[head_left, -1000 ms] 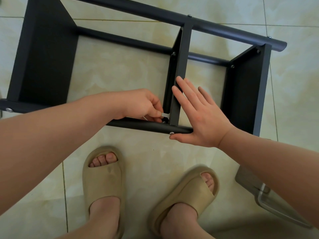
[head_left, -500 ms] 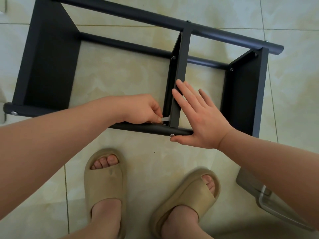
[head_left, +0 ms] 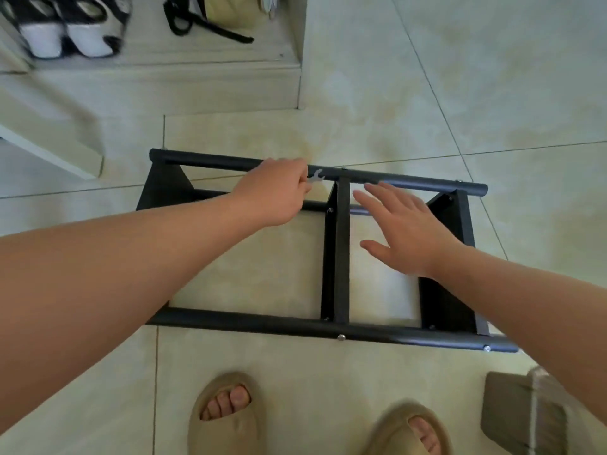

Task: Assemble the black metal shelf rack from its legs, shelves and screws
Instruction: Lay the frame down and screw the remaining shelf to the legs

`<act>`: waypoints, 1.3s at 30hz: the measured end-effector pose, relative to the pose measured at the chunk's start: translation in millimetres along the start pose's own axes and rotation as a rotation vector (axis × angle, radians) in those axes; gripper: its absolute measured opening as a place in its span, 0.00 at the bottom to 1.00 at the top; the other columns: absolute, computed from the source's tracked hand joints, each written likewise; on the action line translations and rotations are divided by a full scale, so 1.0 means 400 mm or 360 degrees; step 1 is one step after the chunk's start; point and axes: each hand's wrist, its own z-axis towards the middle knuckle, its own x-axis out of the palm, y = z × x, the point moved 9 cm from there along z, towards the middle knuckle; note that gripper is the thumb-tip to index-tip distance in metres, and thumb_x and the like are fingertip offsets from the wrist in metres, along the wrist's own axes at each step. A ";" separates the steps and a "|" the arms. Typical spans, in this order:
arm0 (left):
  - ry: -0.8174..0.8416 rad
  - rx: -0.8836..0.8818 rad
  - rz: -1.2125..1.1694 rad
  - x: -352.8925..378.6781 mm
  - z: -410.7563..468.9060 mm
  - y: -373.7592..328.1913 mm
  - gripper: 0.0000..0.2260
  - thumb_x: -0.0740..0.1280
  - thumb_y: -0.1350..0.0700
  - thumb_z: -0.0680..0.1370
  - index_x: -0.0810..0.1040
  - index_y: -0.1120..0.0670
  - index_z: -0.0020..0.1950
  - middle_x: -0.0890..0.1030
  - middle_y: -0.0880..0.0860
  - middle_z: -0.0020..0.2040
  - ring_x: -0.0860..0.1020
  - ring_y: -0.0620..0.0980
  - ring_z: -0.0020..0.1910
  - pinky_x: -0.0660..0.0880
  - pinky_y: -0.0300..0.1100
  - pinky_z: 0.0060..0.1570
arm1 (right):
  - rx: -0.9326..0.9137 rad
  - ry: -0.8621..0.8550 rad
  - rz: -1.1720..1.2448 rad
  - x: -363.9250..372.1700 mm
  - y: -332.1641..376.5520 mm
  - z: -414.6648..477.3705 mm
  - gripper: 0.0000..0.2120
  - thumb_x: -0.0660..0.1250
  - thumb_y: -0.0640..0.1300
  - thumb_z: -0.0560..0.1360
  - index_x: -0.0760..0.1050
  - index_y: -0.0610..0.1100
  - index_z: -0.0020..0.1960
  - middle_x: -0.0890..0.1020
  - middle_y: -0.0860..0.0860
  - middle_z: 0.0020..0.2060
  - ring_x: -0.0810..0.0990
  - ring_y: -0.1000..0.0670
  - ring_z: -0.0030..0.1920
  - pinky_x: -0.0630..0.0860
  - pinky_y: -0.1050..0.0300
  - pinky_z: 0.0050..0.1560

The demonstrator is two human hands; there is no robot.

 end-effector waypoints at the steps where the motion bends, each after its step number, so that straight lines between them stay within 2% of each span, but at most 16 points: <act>1: -0.0040 0.0006 0.0048 -0.009 0.032 -0.005 0.08 0.58 0.51 0.83 0.69 0.52 0.46 0.74 0.51 0.41 0.72 0.54 0.42 0.65 0.48 0.37 | 0.0034 -0.0016 -0.0035 -0.013 -0.020 0.026 0.38 0.63 0.57 0.80 0.47 0.52 0.83 0.52 0.48 0.82 0.47 0.45 0.82 0.48 0.45 0.79; 5: 0.0041 -0.0171 0.0138 0.012 0.138 0.026 0.05 0.56 0.55 0.84 0.66 0.55 0.50 0.73 0.54 0.41 0.71 0.53 0.37 0.60 0.46 0.31 | 0.0068 0.0047 -0.0168 -0.006 -0.067 0.123 0.36 0.62 0.53 0.81 0.47 0.52 0.82 0.56 0.50 0.80 0.52 0.45 0.80 0.49 0.42 0.79; 8: 0.0253 -0.0356 0.0093 0.057 0.193 0.065 0.03 0.56 0.56 0.83 0.65 0.55 0.50 0.72 0.53 0.41 0.69 0.51 0.36 0.61 0.46 0.32 | 0.0154 0.0085 -0.0115 0.021 -0.092 0.177 0.32 0.61 0.50 0.81 0.51 0.53 0.81 0.60 0.51 0.78 0.60 0.45 0.78 0.50 0.42 0.78; 10: 0.0362 -0.0400 0.0106 0.080 0.214 0.078 0.02 0.56 0.58 0.83 0.65 0.56 0.52 0.72 0.54 0.41 0.69 0.51 0.37 0.62 0.46 0.33 | 0.0245 0.0060 -0.0090 0.030 -0.111 0.197 0.29 0.61 0.48 0.82 0.53 0.52 0.80 0.65 0.51 0.75 0.65 0.44 0.74 0.56 0.42 0.76; 13: 0.0368 -0.0379 0.0118 0.088 0.214 0.079 0.03 0.56 0.58 0.83 0.64 0.56 0.50 0.73 0.54 0.40 0.70 0.51 0.35 0.62 0.47 0.32 | 0.0331 -0.0025 -0.0153 0.017 -0.131 0.203 0.17 0.59 0.47 0.84 0.64 0.49 0.72 0.73 0.49 0.63 0.73 0.44 0.60 0.71 0.46 0.62; 16: 0.0297 -0.0333 0.0154 0.064 0.180 0.063 0.04 0.56 0.59 0.82 0.62 0.55 0.48 0.73 0.54 0.37 0.70 0.52 0.33 0.61 0.46 0.30 | 0.0317 -0.0070 -0.0198 -0.021 -0.115 0.174 0.10 0.58 0.47 0.84 0.68 0.47 0.65 0.73 0.50 0.55 0.72 0.45 0.54 0.73 0.49 0.50; 19: 0.0233 -0.0268 0.0212 0.006 0.135 0.032 0.03 0.56 0.61 0.81 0.63 0.56 0.47 0.72 0.54 0.36 0.69 0.52 0.31 0.60 0.47 0.29 | 0.0272 -0.0146 -0.0292 -0.082 -0.079 0.108 0.11 0.58 0.46 0.84 0.68 0.48 0.65 0.73 0.51 0.56 0.72 0.45 0.54 0.72 0.49 0.49; 22: 0.0155 -0.0228 0.0204 -0.076 0.071 -0.011 0.12 0.55 0.58 0.82 0.58 0.51 0.40 0.73 0.54 0.36 0.70 0.53 0.32 0.60 0.46 0.29 | 0.0226 -0.0237 -0.0365 -0.160 -0.032 0.026 0.13 0.56 0.51 0.85 0.68 0.48 0.66 0.73 0.51 0.58 0.72 0.45 0.55 0.70 0.49 0.51; 27: 0.0186 -0.0216 0.0106 -0.163 -0.082 -0.082 0.07 0.54 0.55 0.84 0.64 0.54 0.47 0.73 0.53 0.39 0.70 0.51 0.34 0.62 0.46 0.31 | 0.0150 -0.0272 -0.0351 -0.242 0.061 -0.111 0.15 0.57 0.53 0.84 0.71 0.46 0.65 0.72 0.49 0.60 0.71 0.44 0.59 0.72 0.48 0.56; 31: 0.0265 -0.0261 0.0040 -0.158 -0.219 -0.109 0.04 0.55 0.58 0.84 0.65 0.58 0.53 0.72 0.52 0.39 0.69 0.49 0.34 0.63 0.45 0.31 | 0.0117 -0.0201 -0.0327 -0.228 0.137 -0.207 0.15 0.58 0.53 0.84 0.71 0.46 0.65 0.71 0.48 0.61 0.71 0.44 0.58 0.74 0.49 0.54; 34: 0.0270 -0.0329 -0.0059 -0.130 -0.309 -0.106 0.04 0.53 0.57 0.85 0.64 0.57 0.53 0.68 0.49 0.38 0.68 0.47 0.34 0.62 0.44 0.31 | 0.0084 -0.0137 -0.0316 -0.191 0.187 -0.267 0.14 0.58 0.52 0.84 0.70 0.45 0.65 0.71 0.47 0.61 0.70 0.44 0.56 0.73 0.49 0.52; 39: 0.0284 -0.0365 -0.0132 -0.075 -0.407 -0.103 0.05 0.54 0.56 0.85 0.65 0.55 0.51 0.72 0.52 0.39 0.70 0.49 0.34 0.64 0.44 0.32 | 0.0113 -0.0035 -0.0272 -0.141 0.243 -0.355 0.15 0.61 0.52 0.83 0.69 0.45 0.65 0.71 0.47 0.61 0.71 0.43 0.57 0.73 0.49 0.52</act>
